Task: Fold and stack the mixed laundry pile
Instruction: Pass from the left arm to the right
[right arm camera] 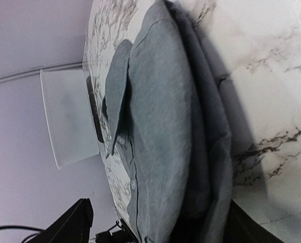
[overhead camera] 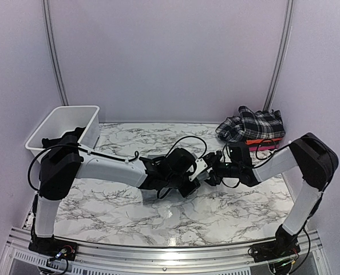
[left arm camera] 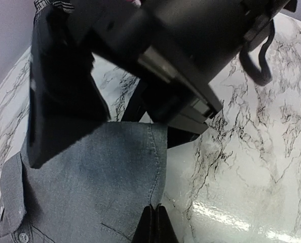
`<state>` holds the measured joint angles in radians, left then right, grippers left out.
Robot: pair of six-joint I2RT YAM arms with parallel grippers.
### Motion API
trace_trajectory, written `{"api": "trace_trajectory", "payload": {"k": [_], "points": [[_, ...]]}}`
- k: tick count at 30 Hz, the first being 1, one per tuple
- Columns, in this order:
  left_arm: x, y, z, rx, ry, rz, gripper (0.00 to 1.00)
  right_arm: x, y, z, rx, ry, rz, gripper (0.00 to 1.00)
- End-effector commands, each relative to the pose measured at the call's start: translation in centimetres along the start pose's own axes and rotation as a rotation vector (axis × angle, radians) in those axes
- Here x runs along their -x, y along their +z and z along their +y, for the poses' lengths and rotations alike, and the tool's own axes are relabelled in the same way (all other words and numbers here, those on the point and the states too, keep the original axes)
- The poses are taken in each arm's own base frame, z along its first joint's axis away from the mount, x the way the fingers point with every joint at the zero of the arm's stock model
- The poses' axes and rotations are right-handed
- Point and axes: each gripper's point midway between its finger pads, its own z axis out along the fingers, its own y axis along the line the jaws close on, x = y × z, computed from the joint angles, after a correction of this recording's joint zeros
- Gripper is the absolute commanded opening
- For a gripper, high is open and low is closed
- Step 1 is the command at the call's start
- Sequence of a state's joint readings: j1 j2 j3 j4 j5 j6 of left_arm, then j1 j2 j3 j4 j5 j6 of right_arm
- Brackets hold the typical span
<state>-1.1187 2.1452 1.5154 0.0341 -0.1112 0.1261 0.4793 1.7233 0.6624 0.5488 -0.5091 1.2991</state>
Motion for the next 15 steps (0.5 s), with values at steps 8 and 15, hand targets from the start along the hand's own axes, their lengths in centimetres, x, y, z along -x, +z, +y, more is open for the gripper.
{"api": "trace_trajectory", "payload": {"k": [8,15], "points": [[2.7,-2.3,0.0,-0.028,0.021,-0.094,0.00,0.9,3.9,-1.2,-0.023,0.007,0.028,0.61],[2.4,-2.7,0.8,0.009,0.024,-0.085,0.00,1.0,4.7,-0.8,-0.008,-0.026,0.049,0.13]]}}
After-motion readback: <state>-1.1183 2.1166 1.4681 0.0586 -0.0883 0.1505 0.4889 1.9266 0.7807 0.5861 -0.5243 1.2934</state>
